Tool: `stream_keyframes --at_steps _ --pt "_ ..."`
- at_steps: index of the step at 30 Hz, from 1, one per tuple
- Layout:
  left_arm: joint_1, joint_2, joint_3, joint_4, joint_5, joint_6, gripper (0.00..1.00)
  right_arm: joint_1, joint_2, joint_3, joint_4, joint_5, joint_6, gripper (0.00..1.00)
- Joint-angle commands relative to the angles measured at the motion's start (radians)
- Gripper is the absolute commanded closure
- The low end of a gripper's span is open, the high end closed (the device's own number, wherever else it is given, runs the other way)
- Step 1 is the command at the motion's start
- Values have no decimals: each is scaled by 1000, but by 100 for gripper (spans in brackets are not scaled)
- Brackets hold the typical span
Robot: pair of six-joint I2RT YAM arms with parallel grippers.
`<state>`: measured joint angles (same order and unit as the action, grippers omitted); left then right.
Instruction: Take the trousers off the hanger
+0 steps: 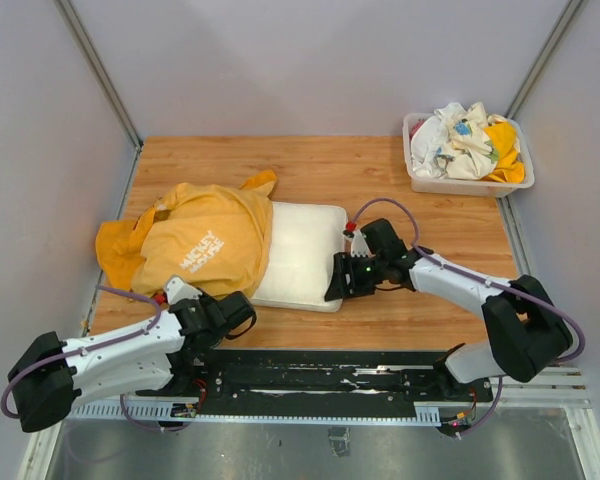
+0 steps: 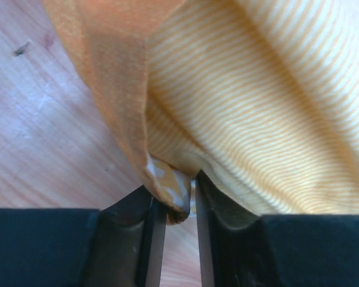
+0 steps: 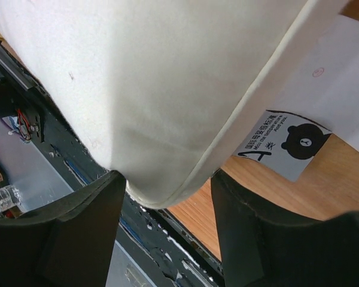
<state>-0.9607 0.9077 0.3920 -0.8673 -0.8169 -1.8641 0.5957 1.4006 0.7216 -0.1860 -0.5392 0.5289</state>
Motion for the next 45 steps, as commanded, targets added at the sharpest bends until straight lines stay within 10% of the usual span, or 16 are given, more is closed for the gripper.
stream_keyframes --at_steps 1,6,12,28,38,45 --pt "28 -4 -25 134 -66 147 80 13 45 49 8 7 -26 40" --pt "31 -39 2 116 -77 221 100 22 88 61 26 -12 -25 46" --pt "31 -39 231 -22 -69 342 100 36 42 58 6 -56 -13 99" --pt "31 190 1059 -303 48 646 100 36 -222 355 -216 -360 123 99" --pt "49 394 1478 -427 136 858 100 13 -246 241 295 -540 674 99" --pt "286 487 1480 -275 455 1091 100 -45 -216 131 675 -513 1077 100"
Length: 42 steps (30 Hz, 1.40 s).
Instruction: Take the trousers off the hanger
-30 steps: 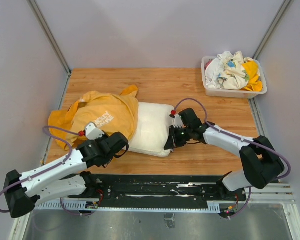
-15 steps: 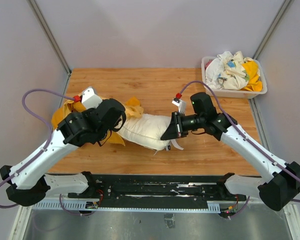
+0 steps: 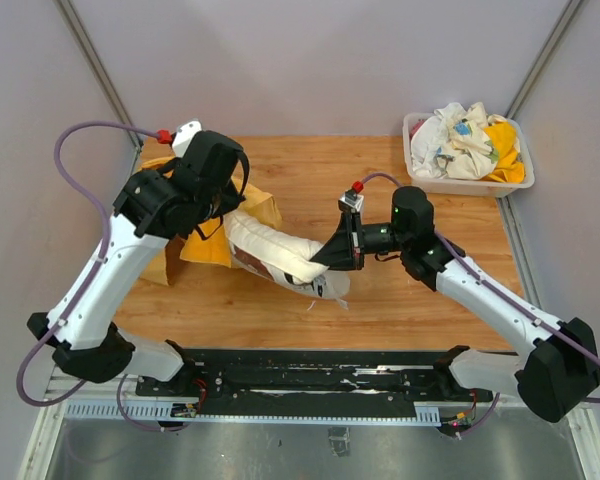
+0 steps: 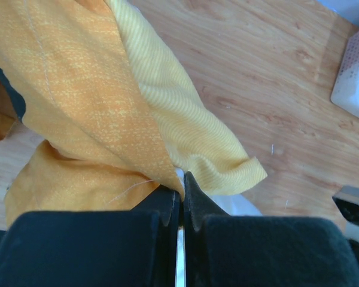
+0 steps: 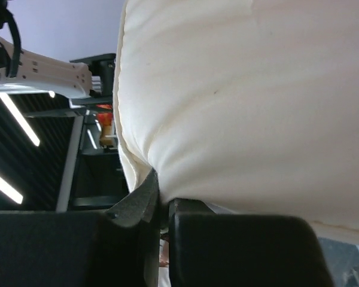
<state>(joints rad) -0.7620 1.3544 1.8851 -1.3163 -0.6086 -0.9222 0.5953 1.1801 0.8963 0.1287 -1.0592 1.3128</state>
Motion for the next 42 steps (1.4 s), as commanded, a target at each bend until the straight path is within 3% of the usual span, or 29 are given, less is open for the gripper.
stream_keyframes --at_steps 1,6,11,18,24,32,40,42 --pt "103 55 -31 197 266 168 100 -65 6 -71 387 13 325 100" --pt "163 188 50 215 271 216 100 -166 44 -185 658 42 507 99" --pt "199 212 131 238 281 231 100 -173 103 -27 516 -12 382 99" --pt "228 255 252 179 293 277 100 -171 174 29 641 -21 467 100" --pt "231 254 212 259 311 286 100 -183 219 -16 661 -2 484 100" --pt "269 441 238 360 337 334 100 -256 447 -131 1107 68 721 99" --pt "326 630 310 440 392 366 100 -348 663 -61 1238 86 780 99" --pt "332 664 328 459 388 380 98 -364 714 -37 1271 95 783 88"
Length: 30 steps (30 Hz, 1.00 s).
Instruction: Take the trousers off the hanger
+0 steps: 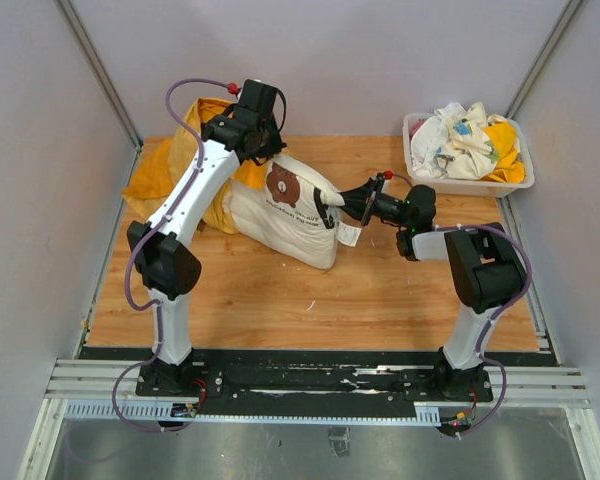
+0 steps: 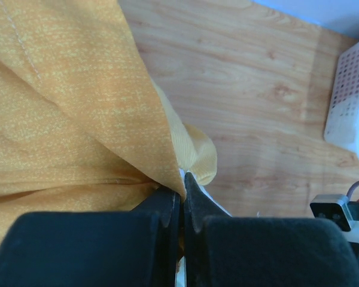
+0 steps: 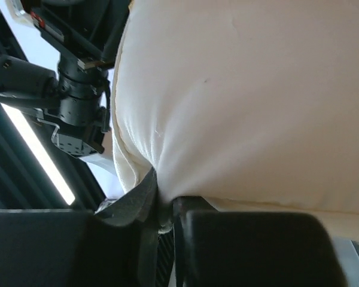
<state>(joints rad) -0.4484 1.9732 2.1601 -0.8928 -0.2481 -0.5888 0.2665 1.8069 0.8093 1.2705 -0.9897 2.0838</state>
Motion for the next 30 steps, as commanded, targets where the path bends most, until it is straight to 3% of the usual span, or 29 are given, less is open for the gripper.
stream_keyframes --at_steps 1,3,7,8,10,16,20,26,30 --pt "20 57 61 43 22 55 96 -45 107 64 139 28 10 81" --pt "25 72 74 56 10 65 94 -63 129 69 155 50 3 67" --pt "47 73 77 111 49 75 91 -112 132 54 160 107 -41 55" --pt "50 74 80 120 56 76 89 -131 130 55 163 112 -50 53" --pt "61 76 92 132 74 82 76 -150 120 62 177 123 -61 52" --pt "68 23 74 166 78 118 58 -174 65 82 140 105 -126 48" --pt "68 -63 -5 230 40 146 48 -177 7 92 -22 59 -273 45" --pt "102 -138 -190 304 -15 195 46 -176 -56 104 -336 22 -523 44" --pt "117 -157 -345 434 -97 290 39 -174 -99 135 -615 20 -742 44"
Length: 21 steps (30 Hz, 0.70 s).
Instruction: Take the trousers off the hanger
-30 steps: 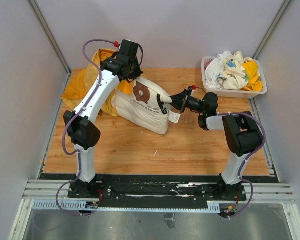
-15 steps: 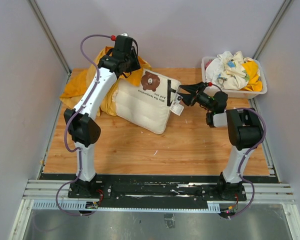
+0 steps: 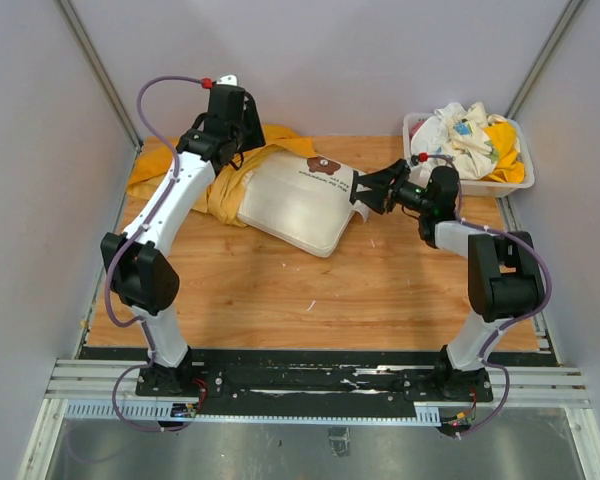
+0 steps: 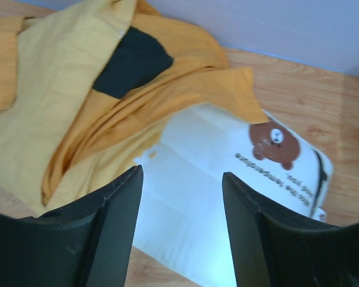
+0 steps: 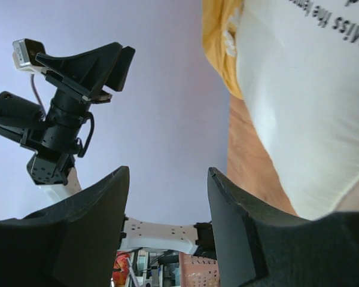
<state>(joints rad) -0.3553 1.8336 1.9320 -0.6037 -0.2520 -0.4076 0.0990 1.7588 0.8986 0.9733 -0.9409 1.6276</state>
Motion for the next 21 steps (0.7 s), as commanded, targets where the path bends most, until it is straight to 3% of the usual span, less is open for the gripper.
stream_keyframes --at_steps 1,6,11,19,21 --pt "26 -3 -138 171 -112 135 39 1 -64 74 -428 -26 -382 44" --pt "35 124 -107 185 -196 210 37 27 -96 153 -786 22 -620 42" --pt "76 204 -82 246 -202 234 30 38 -96 141 -816 28 -645 42" --pt "105 326 1 214 -122 270 31 61 -67 161 -896 62 -709 42" --pt "105 335 -14 216 -102 274 35 69 -58 181 -944 96 -766 42"
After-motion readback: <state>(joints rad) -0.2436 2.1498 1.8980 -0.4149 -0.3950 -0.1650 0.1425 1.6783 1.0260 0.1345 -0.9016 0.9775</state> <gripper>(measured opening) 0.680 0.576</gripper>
